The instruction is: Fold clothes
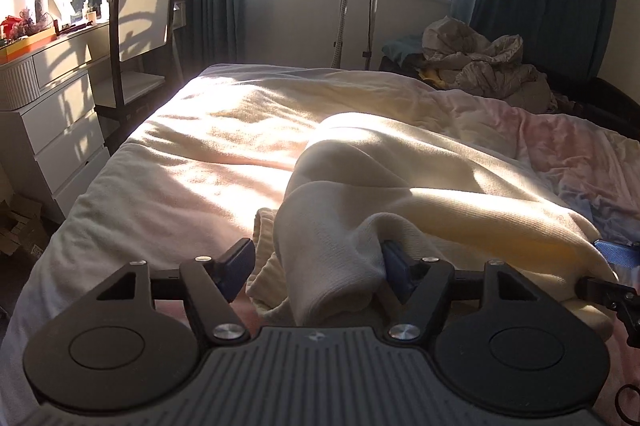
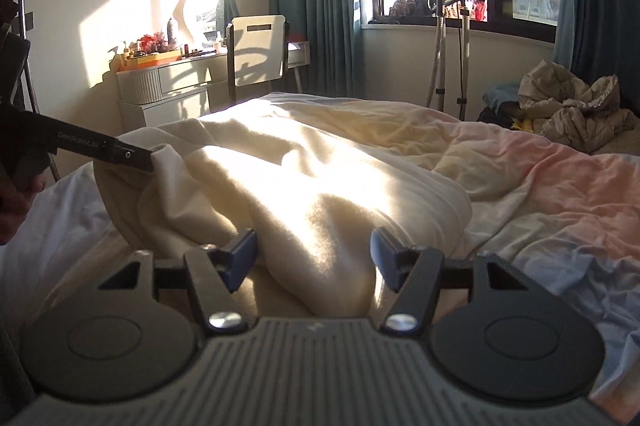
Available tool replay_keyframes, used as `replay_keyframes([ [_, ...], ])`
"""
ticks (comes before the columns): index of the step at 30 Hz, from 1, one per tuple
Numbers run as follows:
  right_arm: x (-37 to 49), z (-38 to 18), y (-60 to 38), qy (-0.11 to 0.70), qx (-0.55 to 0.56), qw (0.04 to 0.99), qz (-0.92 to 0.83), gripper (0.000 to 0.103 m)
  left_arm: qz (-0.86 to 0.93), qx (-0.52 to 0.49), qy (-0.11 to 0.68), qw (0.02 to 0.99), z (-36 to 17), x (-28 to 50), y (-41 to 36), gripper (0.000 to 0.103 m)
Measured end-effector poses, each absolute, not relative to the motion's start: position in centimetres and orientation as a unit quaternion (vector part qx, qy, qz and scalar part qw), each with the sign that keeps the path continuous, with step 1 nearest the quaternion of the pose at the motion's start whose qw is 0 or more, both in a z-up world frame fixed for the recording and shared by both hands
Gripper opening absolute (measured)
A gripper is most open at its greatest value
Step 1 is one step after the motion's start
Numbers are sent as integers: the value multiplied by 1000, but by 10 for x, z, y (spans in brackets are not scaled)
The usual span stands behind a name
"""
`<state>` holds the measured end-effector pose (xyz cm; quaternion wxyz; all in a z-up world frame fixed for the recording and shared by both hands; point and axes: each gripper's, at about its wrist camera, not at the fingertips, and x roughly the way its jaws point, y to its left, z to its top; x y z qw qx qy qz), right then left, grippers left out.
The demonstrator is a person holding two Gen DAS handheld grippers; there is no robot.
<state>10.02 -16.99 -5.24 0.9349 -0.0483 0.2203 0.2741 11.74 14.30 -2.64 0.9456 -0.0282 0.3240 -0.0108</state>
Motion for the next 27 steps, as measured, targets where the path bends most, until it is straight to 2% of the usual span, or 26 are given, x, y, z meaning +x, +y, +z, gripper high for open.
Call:
replay_keyframes([
  [1,99,-57,-164,226,-62,932,276,35,-10,-39,328,944,-28,118,146,66],
  [3,90,-61,-157,234,-100,927,277,19,-9,-61,335,940,-31,120,152,64],
  [4,86,-60,-154,233,-117,924,279,16,-6,-66,336,940,-32,120,154,64],
  [10,73,-75,-136,257,-171,909,280,13,0,-144,361,922,-41,130,176,65],
  [15,75,-83,-137,262,-149,913,274,14,14,-217,380,899,-36,130,184,68],
  [21,79,-66,-185,273,27,924,266,17,59,-362,384,847,-38,104,183,72],
  [27,82,-61,-237,281,215,902,248,20,87,-513,391,759,-74,83,176,72],
])
